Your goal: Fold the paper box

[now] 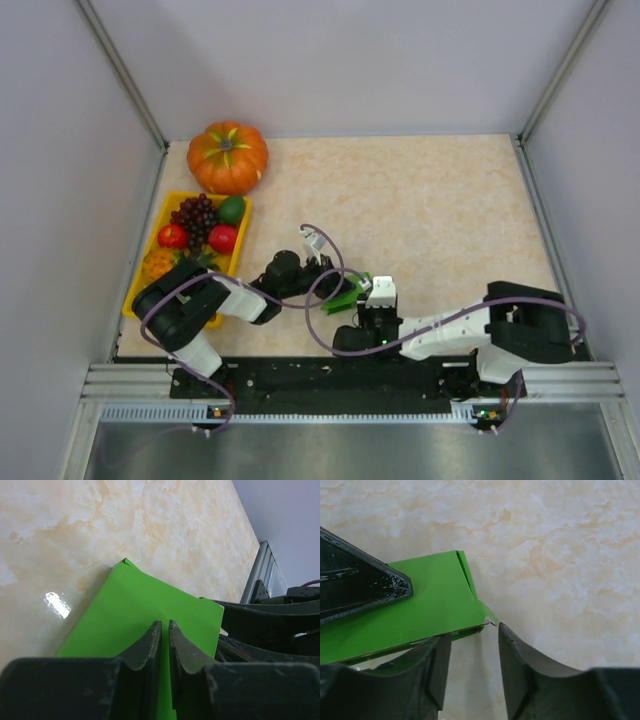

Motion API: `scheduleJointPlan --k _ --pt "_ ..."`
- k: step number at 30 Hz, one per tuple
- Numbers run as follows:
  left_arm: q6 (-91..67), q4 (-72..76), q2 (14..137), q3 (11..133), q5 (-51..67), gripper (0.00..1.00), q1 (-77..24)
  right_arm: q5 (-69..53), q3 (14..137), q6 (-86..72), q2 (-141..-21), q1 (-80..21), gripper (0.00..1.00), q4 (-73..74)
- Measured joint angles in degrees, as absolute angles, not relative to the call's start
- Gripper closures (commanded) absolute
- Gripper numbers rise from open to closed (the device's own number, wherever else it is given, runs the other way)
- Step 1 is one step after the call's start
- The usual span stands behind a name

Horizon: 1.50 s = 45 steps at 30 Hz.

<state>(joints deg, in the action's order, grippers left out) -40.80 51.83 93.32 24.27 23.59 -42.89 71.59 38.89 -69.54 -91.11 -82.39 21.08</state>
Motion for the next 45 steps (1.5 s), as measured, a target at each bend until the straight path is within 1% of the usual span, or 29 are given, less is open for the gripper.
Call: scheduleJointPlan --k 1,2,4,5,8,10,15,16,17,20,22,25,26,28,29,30,34,36,37,41,45 --pt "-40.8 52.9 93.8 24.1 23.3 0.84 -43.0 70.1 38.5 -67.8 -89.3 -82.4 0.45 21.1" --pt "-40.8 53.7 94.2 24.0 23.1 0.84 -43.1 68.9 37.8 -65.7 -86.8 -82.4 0.32 21.2" --pt "-40.8 55.1 94.9 23.9 22.8 0.84 -43.2 65.9 36.6 -61.3 -80.8 -82.4 0.31 21.4" --pt "-40.8 55.5 95.2 23.8 22.9 0.84 -43.3 63.9 35.9 -58.1 -77.5 -82.4 0.25 21.8" --pt "-40.6 55.1 96.3 23.7 22.6 0.84 -43.7 57.3 35.6 -50.2 -68.9 -81.7 0.25 22.6" --pt "-40.6 55.4 96.8 23.7 22.6 0.84 -43.8 49.1 35.6 -45.5 -62.5 -78.7 0.26 23.2" --pt "-40.5 55.7 96.6 23.3 21.8 0.83 -44.0 24.8 33.2 -38.7 -47.1 -60.1 0.23 21.7" --pt "-40.5 55.8 96.5 23.1 21.5 0.82 -44.1 19.2 32.2 -38.1 -45.0 -56.3 0.25 20.3" --pt "-40.3 55.7 96.3 23.0 21.0 0.82 -44.3 14.2 31.5 -37.8 -44.0 -52.2 0.35 18.9" --pt "-39.5 56.1 95.6 22.3 18.9 0.78 -45.4 -2.0 31.0 -37.7 -48.2 -41.8 0.49 12.9" --pt "-38.8 57.2 95.5 21.7 18.0 0.72 -45.9 -12.4 31.2 -37.7 -55.4 -38.2 0.51 7.4" --pt "-38.4 57.1 94.4 21.2 18.1 0.64 -46.1 -22.5 30.8 -38.4 -64.9 -37.4 0.55 2.1" --pt "-38.4 56.1 93.1 21.1 18.2 0.63 -46.2 -25.0 30.6 -38.7 -66.7 -37.4 0.59 0.6" --pt "-38.4 51.3 89.2 20.9 18.3 0.66 -46.2 -28.4 29.6 -39.3 -68.7 -37.2 0.64 -2.5" --pt "-38.3 48.5 87.1 21.0 18.3 0.74 -46.2 -29.7 29.1 -39.7 -69.3 -37.1 0.67 -4.2" --pt "-38.2 45.0 84.6 21.1 18.3 0.77 -46.2 -30.5 28.6 -40.1 -69.8 -37.1 0.69 -5.6" --pt "-37.3 30.9 74.1 23.2 17.1 0.83 -46.2 -32.9 27.9 -41.7 -73.3 -36.9 0.71 -11.9" --pt "-37.1 25.1 70.0 24.9 16.4 0.89 -46.2 -33.5 27.2 -42.8 -75.0 -36.9 0.73 -15.1" --pt "-37.1 23.2 68.9 25.7 16.2 0.9 -46.2 -33.6 26.9 -43.2 -75.5 -36.9 0.73 -16.1" --pt "-37.2 20.6 70.1 27.1 16.6 0.94 -46.2 -34.0 25.4 -44.8 -78.5 -36.9 0.74 -21.2" --pt "-38.3 24.0 74.2 23.6 17.0 0.96 -46.2 -34.2 24.4 -45.9 -80.3 -36.9 0.74 -24.6"
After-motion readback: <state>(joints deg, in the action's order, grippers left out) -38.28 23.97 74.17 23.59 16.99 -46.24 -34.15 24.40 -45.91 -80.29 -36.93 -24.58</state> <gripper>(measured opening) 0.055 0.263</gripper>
